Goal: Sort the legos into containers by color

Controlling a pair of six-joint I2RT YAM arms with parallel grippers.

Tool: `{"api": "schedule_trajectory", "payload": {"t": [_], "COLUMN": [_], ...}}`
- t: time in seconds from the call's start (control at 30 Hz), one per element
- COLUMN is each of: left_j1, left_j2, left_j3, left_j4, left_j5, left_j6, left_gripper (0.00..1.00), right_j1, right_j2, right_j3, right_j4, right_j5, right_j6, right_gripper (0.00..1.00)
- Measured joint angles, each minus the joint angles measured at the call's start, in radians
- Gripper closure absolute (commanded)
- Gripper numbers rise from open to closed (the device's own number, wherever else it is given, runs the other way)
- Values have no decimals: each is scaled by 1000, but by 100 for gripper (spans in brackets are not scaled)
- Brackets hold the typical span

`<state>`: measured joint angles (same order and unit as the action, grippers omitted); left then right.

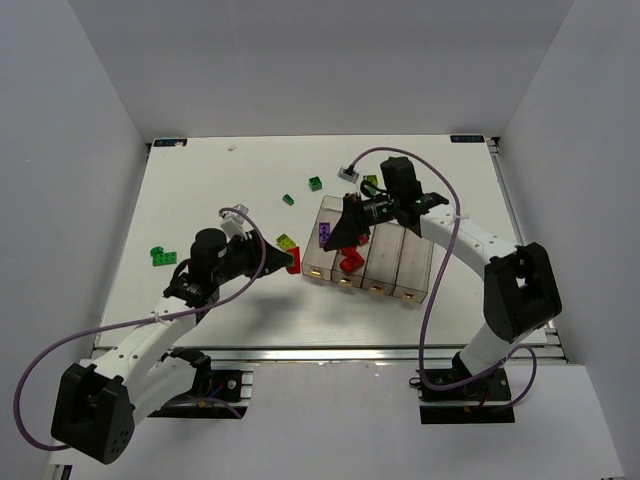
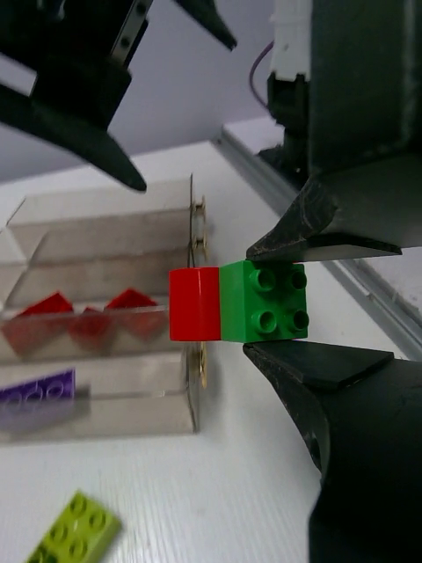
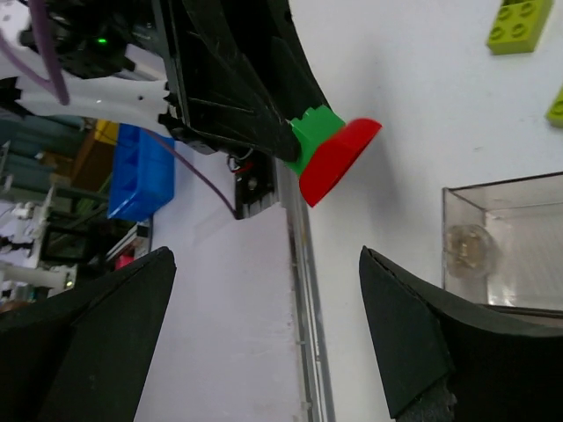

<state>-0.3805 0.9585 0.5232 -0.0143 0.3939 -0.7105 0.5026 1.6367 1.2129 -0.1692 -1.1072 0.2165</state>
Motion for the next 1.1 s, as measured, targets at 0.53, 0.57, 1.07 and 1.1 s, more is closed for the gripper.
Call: {"api": "schedule_trajectory", "payload": {"t": [0.53, 0.57, 1.07, 1.1], "left_j1": [0, 0, 0, 0], "left_j2": [-11, -8, 3, 3], "left_j3": [-126, -127, -145, -149], "left_j4": [562, 576, 666, 672], "left_j5": [256, 261, 272, 272], "left_j6": [-247, -254, -294, -297], "left_gripper": [99, 99, 99, 99], "right_j1": [63, 65, 114, 115], "right_j2": [43, 46, 95, 97], "right_j3": [-62, -67, -113, -117], "right_j4": [377, 388, 697, 724], "right_j5": [-126, -130, -175, -179], "right_j6": [248, 251, 466, 487], "right_gripper": [14, 15, 30, 31]}}
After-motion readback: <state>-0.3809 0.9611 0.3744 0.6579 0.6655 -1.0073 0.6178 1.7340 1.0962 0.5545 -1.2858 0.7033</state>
